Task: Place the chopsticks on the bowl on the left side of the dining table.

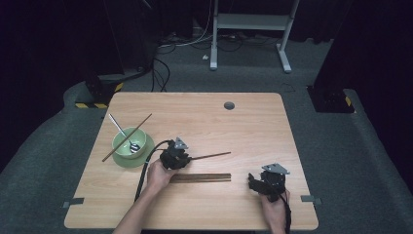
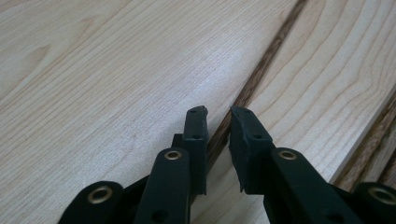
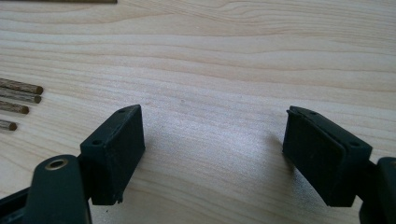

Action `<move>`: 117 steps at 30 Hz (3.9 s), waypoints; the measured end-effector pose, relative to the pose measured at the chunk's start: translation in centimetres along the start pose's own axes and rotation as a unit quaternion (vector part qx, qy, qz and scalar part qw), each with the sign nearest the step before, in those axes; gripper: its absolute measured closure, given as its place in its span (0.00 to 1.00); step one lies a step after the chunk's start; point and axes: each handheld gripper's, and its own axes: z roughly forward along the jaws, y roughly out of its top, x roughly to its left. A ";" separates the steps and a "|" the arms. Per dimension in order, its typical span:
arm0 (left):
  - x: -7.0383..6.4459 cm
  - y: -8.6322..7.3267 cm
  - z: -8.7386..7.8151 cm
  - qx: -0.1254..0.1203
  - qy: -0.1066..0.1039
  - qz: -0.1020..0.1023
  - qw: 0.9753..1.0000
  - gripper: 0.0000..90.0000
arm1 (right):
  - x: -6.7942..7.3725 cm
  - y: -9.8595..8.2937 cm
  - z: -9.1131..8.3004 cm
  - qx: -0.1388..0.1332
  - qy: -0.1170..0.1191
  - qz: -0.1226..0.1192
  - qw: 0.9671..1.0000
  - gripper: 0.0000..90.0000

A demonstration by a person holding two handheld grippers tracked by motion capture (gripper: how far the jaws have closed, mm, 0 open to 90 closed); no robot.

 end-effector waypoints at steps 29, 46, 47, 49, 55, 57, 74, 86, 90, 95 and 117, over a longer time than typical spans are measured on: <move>1.8 -0.4 -0.3 0.002 0.005 -0.006 1.000 0.92 | 0.0 0.0 0.0 0.000 0.000 0.000 1.000 0.23; 2.3 -0.7 -0.4 -0.005 0.002 -0.011 1.000 0.93 | 0.0 0.0 0.0 0.000 0.000 0.000 1.000 0.23; 2.3 -0.7 -0.4 -0.004 0.002 -0.011 1.000 0.93 | 0.0 0.0 0.0 0.000 0.000 0.000 1.000 0.23; 2.3 -0.7 -0.4 -0.004 0.003 -0.010 1.000 0.93 | 0.0 0.0 0.0 0.000 0.000 0.000 1.000 0.23; 2.2 -0.7 -0.6 -0.002 0.004 -0.009 1.000 0.93 | 0.0 0.0 0.0 0.000 0.000 0.000 1.000 0.23; 2.2 -0.6 -0.9 -0.004 0.004 -0.005 1.000 0.93 | 0.0 0.0 0.0 0.000 0.000 0.000 1.000 0.23; 1.9 -0.5 -2.6 -0.021 0.004 0.002 1.000 0.93 | 0.0 0.0 0.0 0.000 0.000 0.000 1.000 0.23; 1.8 -0.5 -3.8 -0.038 0.002 0.000 0.999 0.93 | 0.0 0.0 0.0 0.000 0.000 0.000 1.000 0.23; 1.8 -0.5 -4.3 -0.041 0.001 0.001 0.999 0.93 | 0.0 0.0 0.0 0.000 0.000 0.000 1.000 0.23; 1.7 -0.5 -5.0 -0.046 0.001 0.001 0.999 0.93 | 0.0 0.0 0.0 0.000 0.000 0.000 1.000 0.23; 2.5 -1.3 -7.8 -0.064 -0.001 -0.004 0.998 0.93 | 0.0 0.0 0.0 0.000 0.000 0.000 1.000 0.23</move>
